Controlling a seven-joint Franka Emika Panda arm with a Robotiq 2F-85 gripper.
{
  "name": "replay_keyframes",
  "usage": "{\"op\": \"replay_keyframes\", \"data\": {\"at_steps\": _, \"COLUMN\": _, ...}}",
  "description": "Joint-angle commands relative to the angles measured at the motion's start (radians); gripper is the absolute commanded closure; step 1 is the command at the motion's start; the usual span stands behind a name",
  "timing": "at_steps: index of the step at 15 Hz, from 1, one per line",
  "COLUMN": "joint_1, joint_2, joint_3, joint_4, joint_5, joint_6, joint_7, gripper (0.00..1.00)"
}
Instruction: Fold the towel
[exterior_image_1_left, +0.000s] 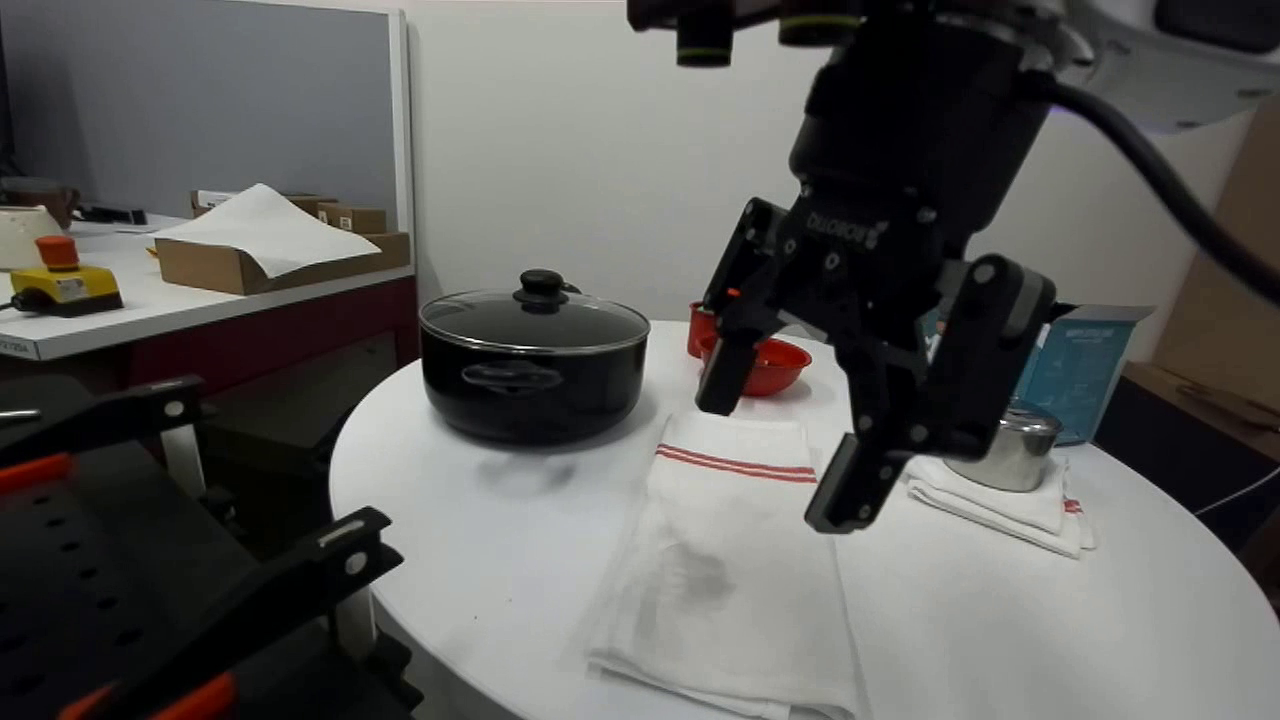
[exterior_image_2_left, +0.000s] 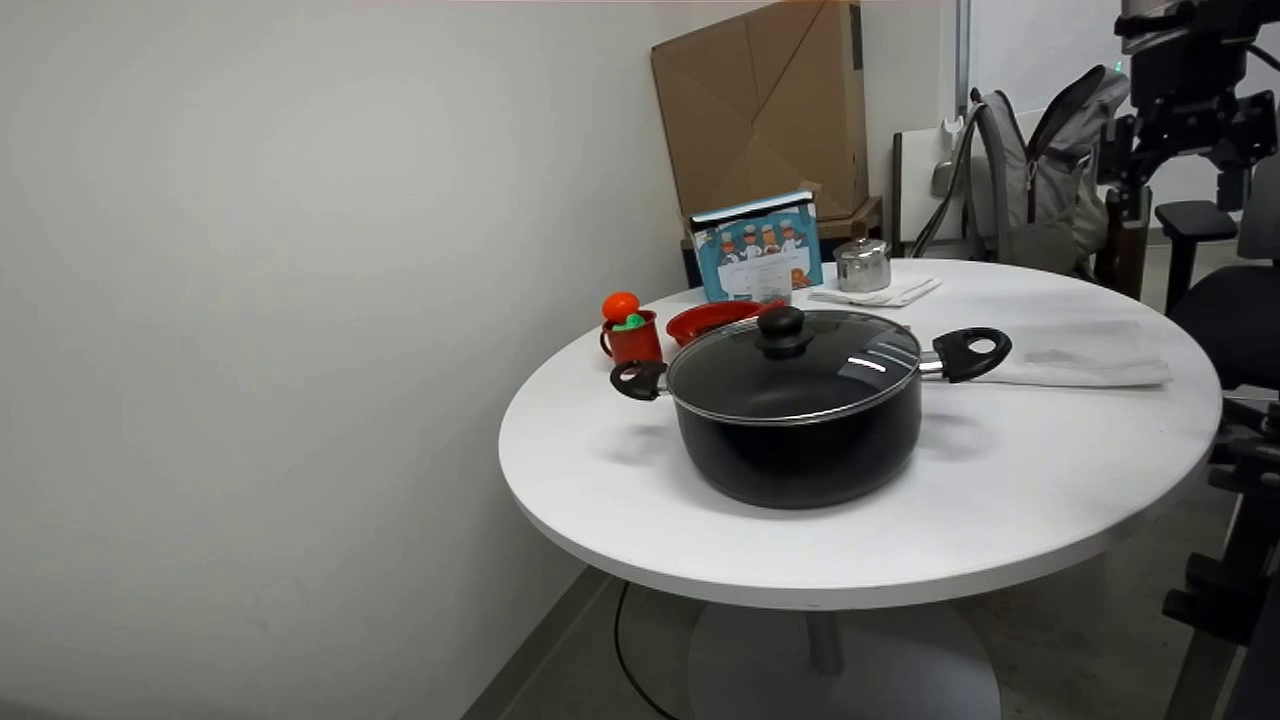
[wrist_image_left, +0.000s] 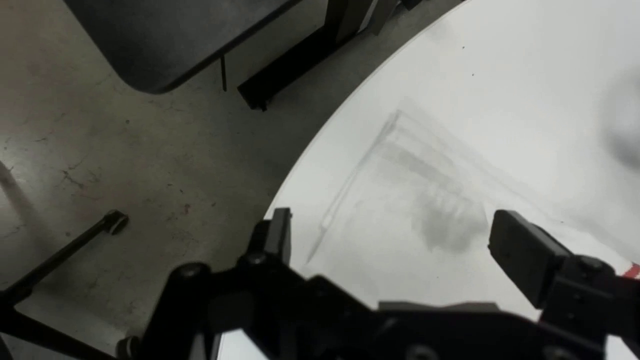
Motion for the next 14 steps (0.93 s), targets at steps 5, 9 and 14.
{"op": "replay_keyframes", "data": {"at_steps": 5, "joint_1": -0.053, "joint_2": 0.161, "joint_3": 0.075, "joint_4": 0.05, "joint_5": 0.019, "joint_6": 0.156, "joint_7": -0.023, "gripper": 0.0}}
{"op": "replay_keyframes", "data": {"at_steps": 9, "joint_1": -0.082, "joint_2": 0.224, "joint_3": 0.128, "joint_4": 0.099, "joint_5": 0.047, "joint_6": 0.181, "joint_7": -0.033, "gripper": 0.0}}
{"op": "replay_keyframes", "data": {"at_steps": 14, "joint_1": -0.137, "joint_2": 0.291, "joint_3": 0.172, "joint_4": 0.173, "joint_5": 0.089, "joint_6": 0.172, "joint_7": -0.05, "gripper": 0.0}}
